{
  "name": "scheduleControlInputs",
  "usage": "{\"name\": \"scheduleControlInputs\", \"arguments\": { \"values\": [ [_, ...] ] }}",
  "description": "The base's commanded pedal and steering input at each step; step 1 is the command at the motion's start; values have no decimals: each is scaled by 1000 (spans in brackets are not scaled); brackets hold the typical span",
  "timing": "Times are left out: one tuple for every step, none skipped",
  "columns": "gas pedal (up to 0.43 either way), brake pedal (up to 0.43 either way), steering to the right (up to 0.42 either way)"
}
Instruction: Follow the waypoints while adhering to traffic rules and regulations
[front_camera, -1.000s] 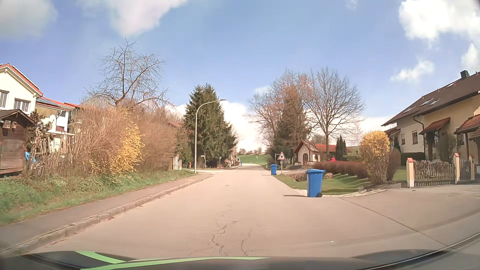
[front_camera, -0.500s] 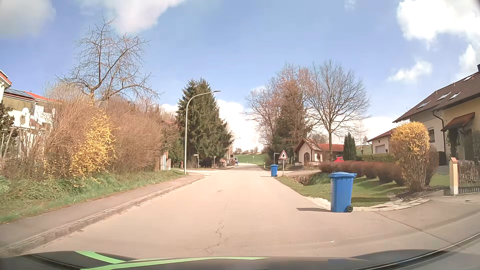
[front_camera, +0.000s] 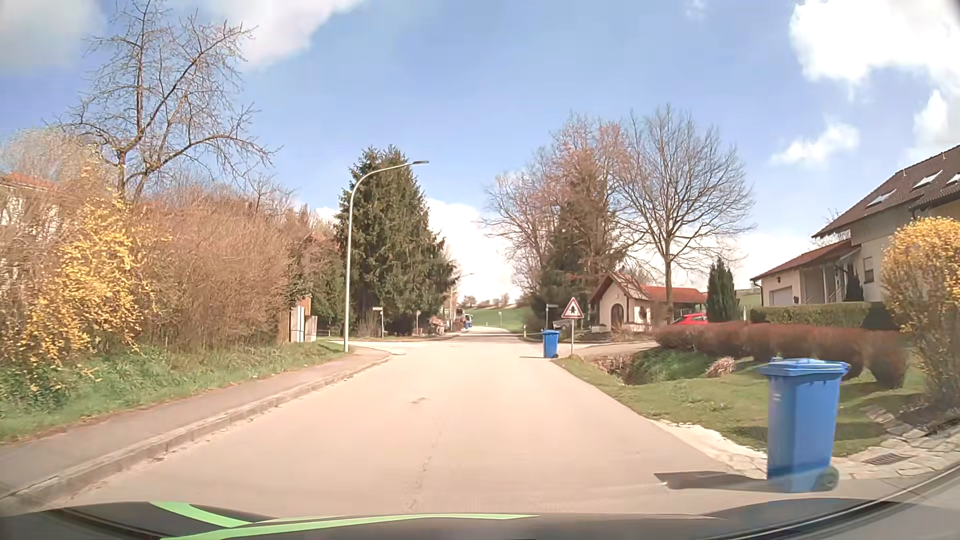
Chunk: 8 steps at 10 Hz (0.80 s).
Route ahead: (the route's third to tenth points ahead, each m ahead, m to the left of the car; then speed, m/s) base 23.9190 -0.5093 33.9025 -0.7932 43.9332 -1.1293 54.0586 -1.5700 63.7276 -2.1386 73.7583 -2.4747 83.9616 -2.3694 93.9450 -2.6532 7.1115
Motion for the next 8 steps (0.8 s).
{"name": "scheduleControlInputs", "arguments": {
  "values": [
    [98, 0, 15],
    [98, 0, 14],
    [87, 0, 13],
    [20, 0, 13],
    [0, 0, 13],
    [0, 0, 12],
    [0, 0, 12],
    [0, 0, 11]
  ]
}}
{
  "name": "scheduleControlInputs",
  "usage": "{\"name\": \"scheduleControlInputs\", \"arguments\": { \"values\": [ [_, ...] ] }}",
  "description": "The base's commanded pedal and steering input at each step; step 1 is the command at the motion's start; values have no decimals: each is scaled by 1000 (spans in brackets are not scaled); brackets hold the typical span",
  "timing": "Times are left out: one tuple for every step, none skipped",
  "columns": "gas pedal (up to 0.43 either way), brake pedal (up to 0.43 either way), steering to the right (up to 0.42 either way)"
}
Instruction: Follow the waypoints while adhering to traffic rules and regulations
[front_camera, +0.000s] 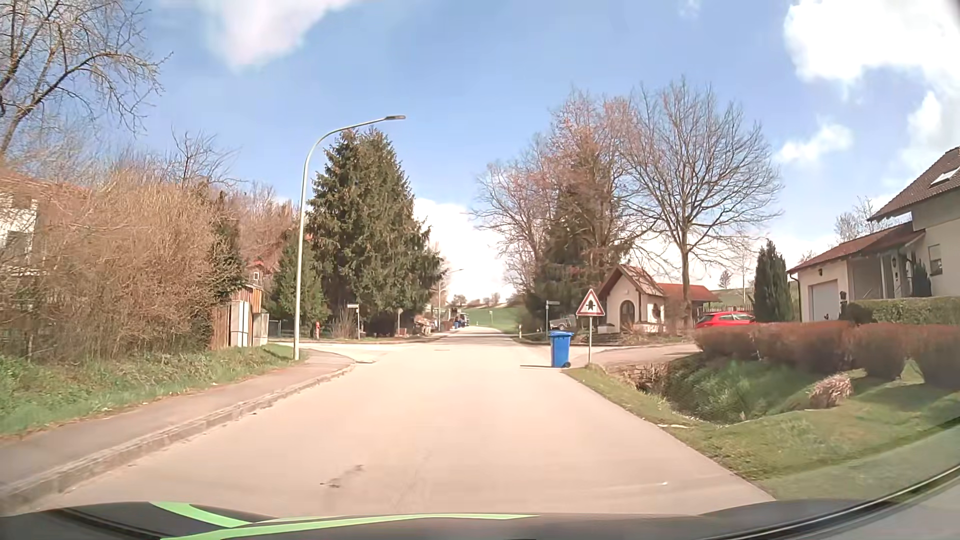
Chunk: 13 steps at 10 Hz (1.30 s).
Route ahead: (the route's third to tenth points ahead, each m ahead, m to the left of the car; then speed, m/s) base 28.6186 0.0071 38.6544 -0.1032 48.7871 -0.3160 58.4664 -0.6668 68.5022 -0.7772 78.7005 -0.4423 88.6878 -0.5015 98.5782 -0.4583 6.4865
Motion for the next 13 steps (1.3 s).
{"name": "scheduleControlInputs", "arguments": {
  "values": [
    [0, 0, 11],
    [0, 0, 10],
    [0, 0, 8],
    [0, 0, 3],
    [0, 0, 3],
    [0, 0, 3],
    [0, 0, 3],
    [0, 0, 3],
    [0, 0, 3],
    [0, 0, 3],
    [28, 0, 3],
    [28, 0, 2],
    [39, 0, 3]
  ]
}}
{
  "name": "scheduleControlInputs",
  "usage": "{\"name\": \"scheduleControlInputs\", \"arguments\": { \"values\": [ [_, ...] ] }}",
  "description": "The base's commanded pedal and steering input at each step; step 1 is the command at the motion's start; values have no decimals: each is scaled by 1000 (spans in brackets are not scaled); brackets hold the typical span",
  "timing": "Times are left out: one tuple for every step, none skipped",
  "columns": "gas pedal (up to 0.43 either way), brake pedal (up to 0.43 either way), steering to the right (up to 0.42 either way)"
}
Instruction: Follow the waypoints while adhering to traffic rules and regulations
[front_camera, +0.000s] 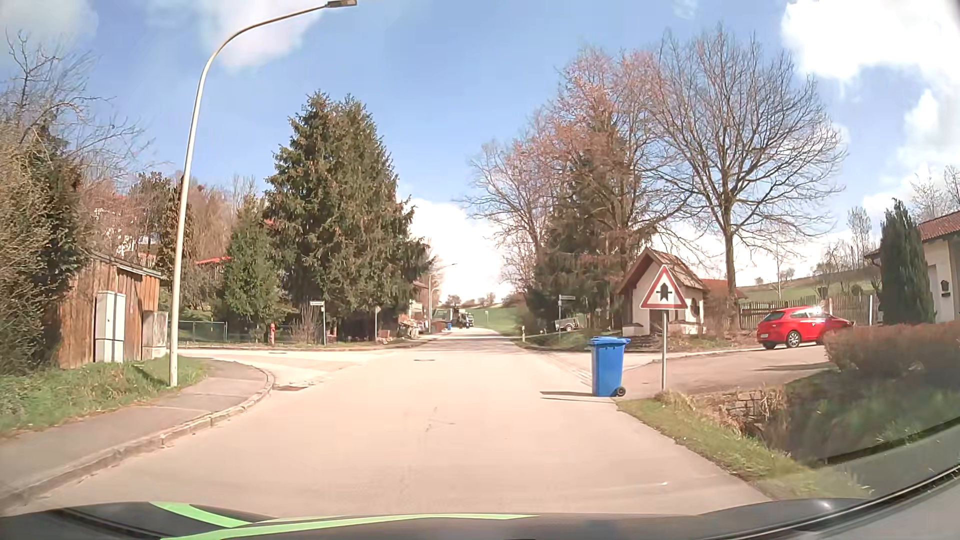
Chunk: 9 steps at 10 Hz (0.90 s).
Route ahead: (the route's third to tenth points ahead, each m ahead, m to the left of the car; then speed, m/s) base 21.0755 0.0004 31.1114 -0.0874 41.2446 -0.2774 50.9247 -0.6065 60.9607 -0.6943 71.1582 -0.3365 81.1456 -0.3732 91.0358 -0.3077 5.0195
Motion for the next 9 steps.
{"name": "scheduleControlInputs", "arguments": {
  "values": [
    [59, 0, 2],
    [59, 0, 2],
    [59, 0, 1],
    [67, 0, 1],
    [67, 0, 1],
    [79, 0, 1],
    [79, 0, 0],
    [79, 0, 0],
    [79, 0, -1]
  ]
}}
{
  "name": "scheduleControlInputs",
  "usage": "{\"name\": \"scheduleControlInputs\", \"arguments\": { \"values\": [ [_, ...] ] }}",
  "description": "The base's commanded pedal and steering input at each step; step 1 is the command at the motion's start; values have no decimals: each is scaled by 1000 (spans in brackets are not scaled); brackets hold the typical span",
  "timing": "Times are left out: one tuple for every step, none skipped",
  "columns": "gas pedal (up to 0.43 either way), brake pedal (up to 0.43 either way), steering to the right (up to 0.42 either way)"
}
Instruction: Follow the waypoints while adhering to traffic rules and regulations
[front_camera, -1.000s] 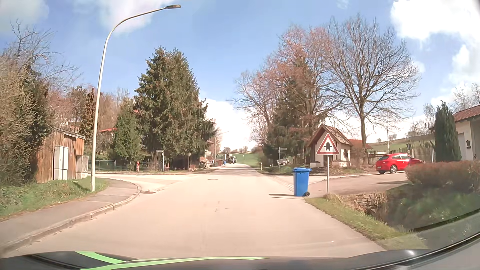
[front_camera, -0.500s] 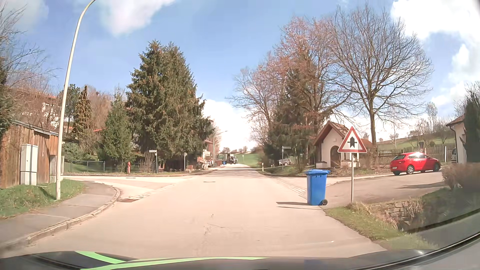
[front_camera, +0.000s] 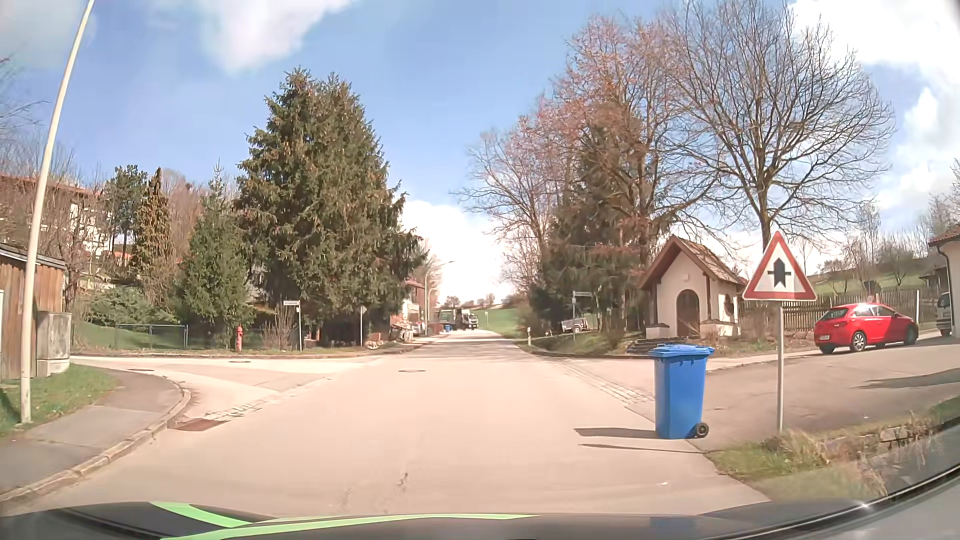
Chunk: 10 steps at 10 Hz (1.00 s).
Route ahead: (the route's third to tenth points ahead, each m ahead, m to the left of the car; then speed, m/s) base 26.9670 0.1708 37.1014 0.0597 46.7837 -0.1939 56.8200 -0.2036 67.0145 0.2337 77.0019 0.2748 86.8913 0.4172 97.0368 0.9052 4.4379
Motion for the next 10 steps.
{"name": "scheduleControlInputs", "arguments": {
  "values": [
    [79, 0, 0],
    [79, 0, -1],
    [87, 0, -1],
    [87, 0, 0],
    [87, 0, 0],
    [98, 0, 0],
    [98, 0, 2],
    [130, 0, 7],
    [157, 0, 10],
    [189, 0, 14]
  ]
}}
